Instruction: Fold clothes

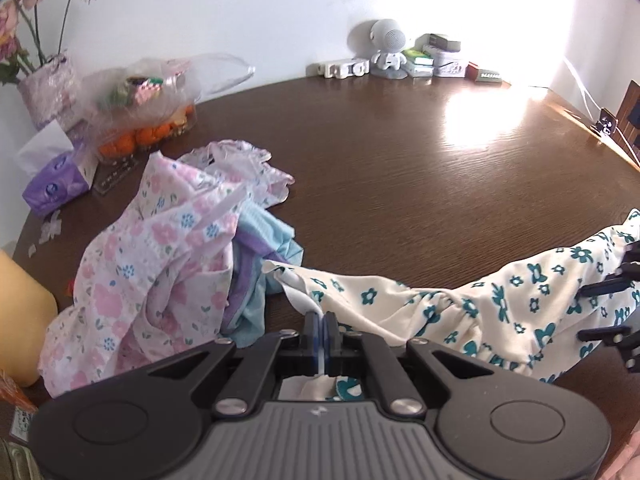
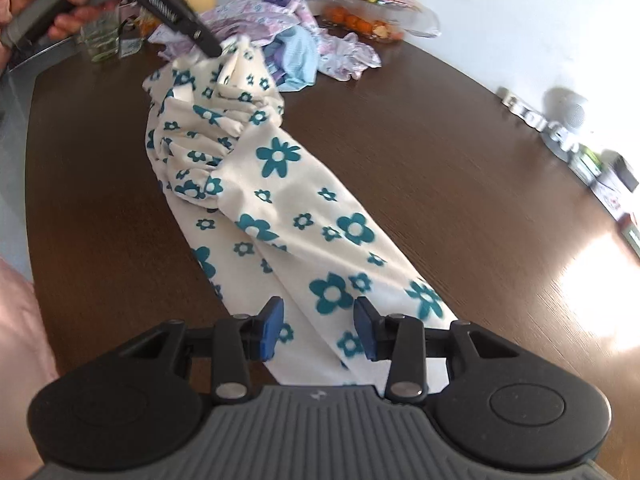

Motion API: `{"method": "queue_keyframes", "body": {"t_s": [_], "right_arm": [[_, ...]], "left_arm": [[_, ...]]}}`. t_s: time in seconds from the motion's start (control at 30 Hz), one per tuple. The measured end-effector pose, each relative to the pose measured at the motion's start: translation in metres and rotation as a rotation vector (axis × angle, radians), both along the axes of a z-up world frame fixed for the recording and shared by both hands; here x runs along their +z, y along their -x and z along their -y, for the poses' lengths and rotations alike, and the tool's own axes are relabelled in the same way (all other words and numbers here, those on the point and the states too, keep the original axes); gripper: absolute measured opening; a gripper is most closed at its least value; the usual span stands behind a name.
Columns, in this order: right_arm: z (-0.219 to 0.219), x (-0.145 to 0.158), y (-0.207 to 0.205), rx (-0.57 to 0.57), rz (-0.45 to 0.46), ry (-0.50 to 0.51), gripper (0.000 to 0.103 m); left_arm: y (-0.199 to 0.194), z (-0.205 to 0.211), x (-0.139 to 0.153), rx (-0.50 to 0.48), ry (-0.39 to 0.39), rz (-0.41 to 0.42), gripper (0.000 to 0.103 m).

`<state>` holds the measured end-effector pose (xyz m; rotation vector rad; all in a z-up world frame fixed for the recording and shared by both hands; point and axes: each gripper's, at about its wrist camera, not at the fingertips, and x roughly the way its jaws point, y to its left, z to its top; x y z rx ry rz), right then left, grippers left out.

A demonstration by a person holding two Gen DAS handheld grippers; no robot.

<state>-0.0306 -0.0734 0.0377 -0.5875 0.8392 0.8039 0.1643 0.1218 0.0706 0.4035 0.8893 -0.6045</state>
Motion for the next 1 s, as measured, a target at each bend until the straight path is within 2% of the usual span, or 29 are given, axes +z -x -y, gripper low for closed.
{"method": "queue_keyframes", "body": {"t_s": [0.17,0.47,0.63,0.9,1.0], "right_arm": [[-0.006,-0.014,-0.005,0.021,-0.033,-0.007,0.041],[0.008,-0.02,-0.007,0.023,-0.037,-0.086,0.045],[0.034,-0.007,0.003,0.021,-0.012,-0.161,0.045],[0.109,0.002,0.028,-0.045,0.006,-0.214,0.045],[0.127,0.0,0.031,-0.054,-0.003,-0.224,0.045]], "left_arm": [[0.016,0.021,0.015,-0.05,-0.003,0.034,0.001],[0.07,0.11,0.009,-0.25,-0.028,0.009,0.0],[0.099,0.159,0.004,-0.356,-0.042,-0.009,0.001],[0.106,0.202,-0.057,-0.278,-0.067,-0.126,0.001],[0.109,0.205,-0.06,-0.247,-0.076,-0.133,0.003]]}}
